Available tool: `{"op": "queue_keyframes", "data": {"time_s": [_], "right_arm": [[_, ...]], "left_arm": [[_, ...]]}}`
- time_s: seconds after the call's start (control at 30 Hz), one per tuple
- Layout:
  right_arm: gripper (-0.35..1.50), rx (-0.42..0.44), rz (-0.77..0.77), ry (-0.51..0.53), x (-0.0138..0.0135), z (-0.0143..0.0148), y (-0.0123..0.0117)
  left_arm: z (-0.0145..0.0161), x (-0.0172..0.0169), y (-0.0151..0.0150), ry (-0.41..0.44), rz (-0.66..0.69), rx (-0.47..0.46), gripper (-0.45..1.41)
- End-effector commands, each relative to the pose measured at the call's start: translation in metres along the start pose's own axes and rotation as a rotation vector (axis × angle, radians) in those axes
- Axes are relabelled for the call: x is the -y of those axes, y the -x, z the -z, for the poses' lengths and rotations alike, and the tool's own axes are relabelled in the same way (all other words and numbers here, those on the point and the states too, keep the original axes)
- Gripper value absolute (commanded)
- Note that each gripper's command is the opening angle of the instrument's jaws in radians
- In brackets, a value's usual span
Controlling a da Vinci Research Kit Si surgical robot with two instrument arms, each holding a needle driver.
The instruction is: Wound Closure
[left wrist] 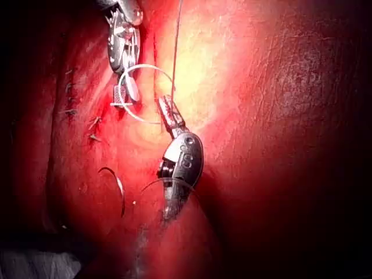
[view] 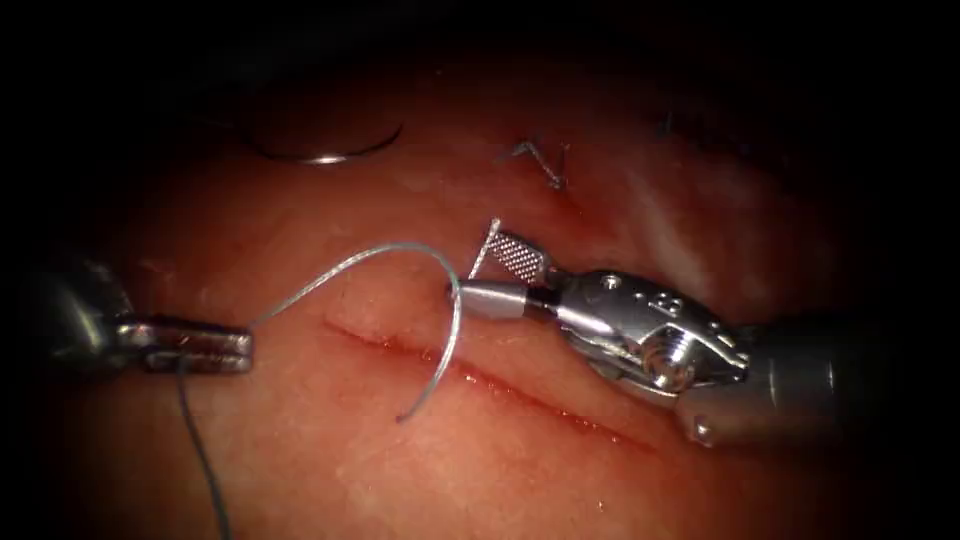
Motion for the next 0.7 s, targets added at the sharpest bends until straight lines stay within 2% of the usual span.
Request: {"op": "queue_keyframes", "data": {"time_s": [0.03, 0.07, 0.1, 0.13, 0.17, 0.23, 0.47, 0.7], "right_arm": [[0.51, 0.0, -0.006, -0.01, 0.0002, -0.0013, 0.0002], [0.16, 0.004, -0.015, -0.024, 0.0002, -0.0013, 0.0002], [0.16, 0.004, -0.015, -0.024, 0.0002, -0.0013, 0.0002], [-0.08, 0.007, -0.025, -0.033, 0.0002, -0.0013, 0.0002], [-0.21, 0.009, -0.036, -0.038, 0.0002, -0.0013, 0.0002], [-0.35, 0.01, -0.042, -0.039, 0.0001, -0.0012, 0.0002], [-0.35, 0.008, -0.048, -0.033, 0.0, -0.0005, -0.0005], [-0.35, -0.02, -0.022, -0.027, 0.0004, 0.0, -0.0032]], "left_arm": [[-0.0004, 0.0, 0.0007, 0.0, -0.002, -0.003, -0.45], [-0.0005, 0.0, 0.0007, 0.003, -0.002, -0.001, -0.45], [-0.0005, 0.0, 0.0007, 0.003, -0.002, -0.001, -0.45], [-0.0005, 0.0, 0.0007, 0.003, -0.002, -0.001, -0.45], [-0.0005, 0.0, 0.0007, 0.002, -0.002, -0.001, -0.45], [-0.0005, 0.0, 0.0007, 0.002, -0.002, -0.001, -0.45], [-0.0005, 0.0, 0.0007, 0.002, -0.002, 0.0, -0.45], [-0.0007, 0.0, 0.0008, 0.005, -0.003, 0.004, -0.45]]}}
